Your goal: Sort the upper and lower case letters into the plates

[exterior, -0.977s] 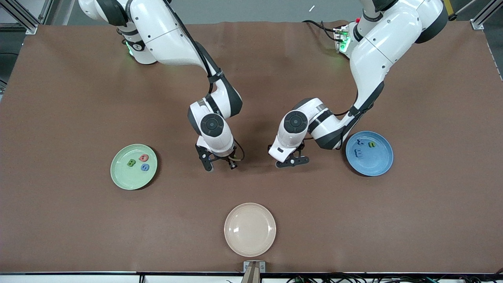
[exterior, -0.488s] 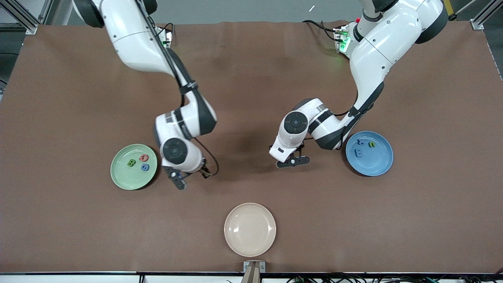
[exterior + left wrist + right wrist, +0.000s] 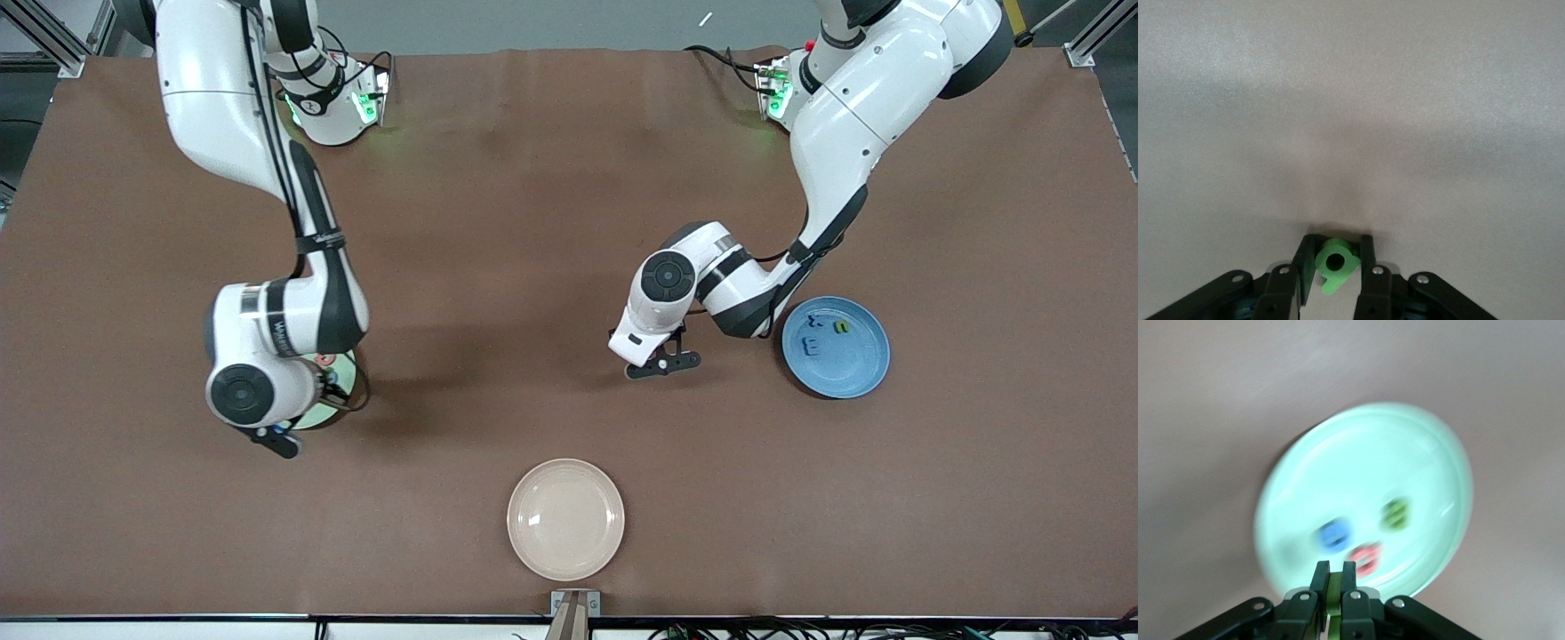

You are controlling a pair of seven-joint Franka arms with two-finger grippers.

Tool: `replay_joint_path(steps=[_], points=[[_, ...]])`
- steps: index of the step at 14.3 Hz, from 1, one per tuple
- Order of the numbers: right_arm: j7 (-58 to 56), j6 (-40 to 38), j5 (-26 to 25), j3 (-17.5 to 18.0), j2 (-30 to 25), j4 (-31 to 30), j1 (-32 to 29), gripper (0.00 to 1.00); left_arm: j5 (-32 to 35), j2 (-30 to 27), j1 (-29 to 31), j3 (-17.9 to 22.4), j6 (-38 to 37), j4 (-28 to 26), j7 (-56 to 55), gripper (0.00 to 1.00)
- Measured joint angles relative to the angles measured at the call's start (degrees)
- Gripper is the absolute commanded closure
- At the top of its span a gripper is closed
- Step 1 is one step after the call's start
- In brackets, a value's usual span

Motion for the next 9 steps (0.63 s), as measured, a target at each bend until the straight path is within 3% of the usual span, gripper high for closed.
replay_joint_path(steps=[2,5,6,8,9], points=[[-7.1,0.0,-1.4,-1.7,0.0,-0.7,-1.6,1.00,0.0,0.0,0.0,0.0,0.0,0.0,-0.2,0.89],[-9.1,-0.1,-4.5,-1.6,0.2,-1.4,-2.3,0.99,0.0,-0.3,0.3,0.1,-0.2,0.1,-0.3,0.89],[-9.1,0.0,-4.5,-1.4,0.5,-1.6,-2.1,0.87,0.0,-0.6,0.7,0.2,-0.7,0.3,-0.3,0.89],[-9.0,0.0,-4.5,-1.1,1.0,-1.7,-1.7,0.00,0.1,-2.7,2.2,0.1,-3.9,0.6,0.6,0.89],[-9.0,0.1,-4.5,-1.1,1.1,-1.7,-1.6,0.00,0.1,-4.3,3.5,-0.2,-5.7,0.5,2.3,0.89]])
